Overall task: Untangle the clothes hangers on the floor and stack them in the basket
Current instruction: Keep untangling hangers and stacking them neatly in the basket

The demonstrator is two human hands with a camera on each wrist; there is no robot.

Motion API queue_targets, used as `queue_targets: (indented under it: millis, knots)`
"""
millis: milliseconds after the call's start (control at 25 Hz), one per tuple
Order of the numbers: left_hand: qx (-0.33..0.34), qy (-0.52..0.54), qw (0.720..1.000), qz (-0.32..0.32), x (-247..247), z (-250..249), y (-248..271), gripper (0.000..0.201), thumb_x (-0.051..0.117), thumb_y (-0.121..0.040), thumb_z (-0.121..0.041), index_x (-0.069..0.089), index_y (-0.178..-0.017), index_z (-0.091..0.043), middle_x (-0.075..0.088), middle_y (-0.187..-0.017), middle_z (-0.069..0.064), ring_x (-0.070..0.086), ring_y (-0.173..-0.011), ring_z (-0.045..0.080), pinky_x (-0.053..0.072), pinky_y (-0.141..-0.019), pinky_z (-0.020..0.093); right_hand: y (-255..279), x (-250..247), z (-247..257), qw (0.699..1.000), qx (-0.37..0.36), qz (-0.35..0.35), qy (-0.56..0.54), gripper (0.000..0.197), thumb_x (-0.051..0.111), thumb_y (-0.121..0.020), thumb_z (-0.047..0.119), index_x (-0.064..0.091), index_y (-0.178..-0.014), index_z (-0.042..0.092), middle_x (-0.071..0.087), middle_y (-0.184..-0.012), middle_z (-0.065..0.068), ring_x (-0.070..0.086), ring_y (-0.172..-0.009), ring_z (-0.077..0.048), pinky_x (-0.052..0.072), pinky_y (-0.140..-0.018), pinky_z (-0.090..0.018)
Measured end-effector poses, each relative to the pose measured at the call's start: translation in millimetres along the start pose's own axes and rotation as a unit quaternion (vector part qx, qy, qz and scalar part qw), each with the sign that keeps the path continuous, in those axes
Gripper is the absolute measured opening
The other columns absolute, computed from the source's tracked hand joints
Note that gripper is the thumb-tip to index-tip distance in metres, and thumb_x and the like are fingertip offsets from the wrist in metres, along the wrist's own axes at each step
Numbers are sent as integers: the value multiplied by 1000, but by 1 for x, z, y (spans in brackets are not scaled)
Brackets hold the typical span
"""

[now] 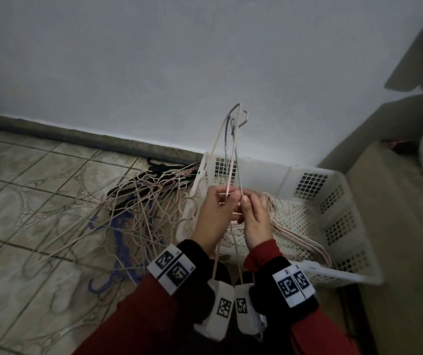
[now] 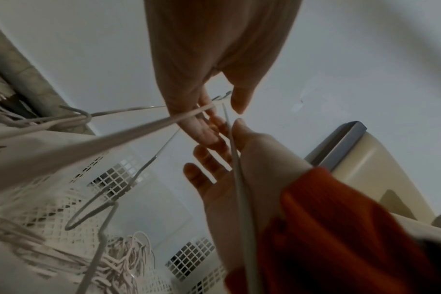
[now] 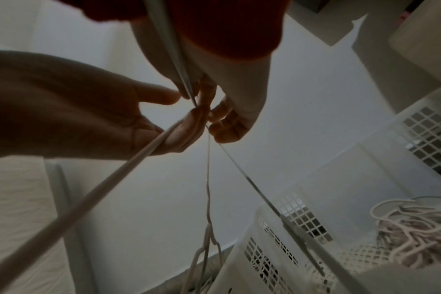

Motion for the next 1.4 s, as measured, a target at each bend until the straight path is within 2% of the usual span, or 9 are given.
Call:
queue_targets:
  millis: [40, 120, 200, 320, 520, 680, 800, 960, 1400]
  knots:
    - [-14, 6, 1000, -4, 1, -2, -4, 11, 52, -91, -13, 46, -99, -9, 60, -94, 6, 60, -73, 7, 53, -53, 13, 2, 1, 0, 1000, 2, -7, 6, 23, 39, -96, 15, 57, -110, 17, 38, -94, 7, 42, -92, 1, 47, -90, -20]
    - [-36, 11, 999, 0, 2, -3, -10, 13, 54, -90, -9, 45, -100, -10, 60, -99, 12, 61, -77, 11, 54, -53, 14, 6, 1, 1, 1000, 0, -20, 13, 26, 38, -95, 10, 52, -116, 19, 34, -93, 12, 36, -95, 8, 41, -97, -22]
    - [-37, 4, 999, 20, 1, -4, -13, 16, 55, -89, -7, 48, -103, -8, 62, -98, 13, 62, -75, 14, 55, -51, 17, 8, -1, 0, 1000, 5, -8, 7, 31, 38, -95, 13, 50, -123, 19, 35, -95, 15, 37, -98, 10, 41, -97, -22]
    - [-26, 15, 999, 42, -1, -8, -13, 11, 56, -88, -3, 51, -96, -10, 63, -86, 8, 62, -70, 13, 53, -47, 18, 12, -5, 5, 999, 4, 32, 19, 36, 37, -96, 19, 39, -131, 26, 40, -103, 9, 39, -100, 16, 37, -91, -6]
    - [0, 12, 999, 49, 1, -9, -11, 18, 53, -90, -4, 45, -83, -19, 59, -85, 4, 64, -55, 4, 53, -47, 21, 15, -19, 10, 999, 6, 34, -5, 36, 36, -85, 43, 34, -121, 45, 46, -130, -4, 44, -123, -16, 37, -107, -38]
    - [-9, -2, 999, 49, 7, -6, -6, 18, 52, -90, -6, 44, -84, -20, 59, -84, 1, 63, -48, 3, 52, -45, 21, 12, -27, 5, 996, 12, -14, -88, 34, 37, -85, 38, 43, -118, 32, 53, -111, 5, 54, -112, -22, 46, -95, -40]
    - [-13, 6, 998, 54, 4, -6, -4, 18, 52, -91, -6, 44, -84, -21, 60, -81, -1, 64, -48, 9, 54, -48, 24, 5, -34, -1, 989, 25, -61, -131, 23, 35, -94, 26, 46, -113, 23, 54, -102, 5, 57, -94, -15, 47, -84, -37]
    - [-23, 13, 998, 57, 3, -6, -4, 17, 49, -93, -8, 44, -85, -22, 60, -81, -3, 64, -53, 11, 56, -53, 28, -4, -36, -5, 968, 60, -87, -229, 24, 28, -98, 14, 50, -98, 24, 54, -93, 1, 57, -82, -13, 44, -67, -26]
    - [-63, 45, 994, 77, -8, 2, 13, 13, 43, -95, -9, 44, -86, -18, 56, -84, 1, 66, -51, 6, 55, -47, 22, -20, -47, -12, 951, 70, -146, -265, 27, 27, -98, 11, 50, -86, 20, 52, -79, -2, 62, -59, -1, 45, -50, -14]
Point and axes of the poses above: each hand's wrist, its own y-axis away from the middle knuckle, its own x-axis out of the palm, z = x × y, the point moved 2 cm from there along -y, towards the middle knuckle
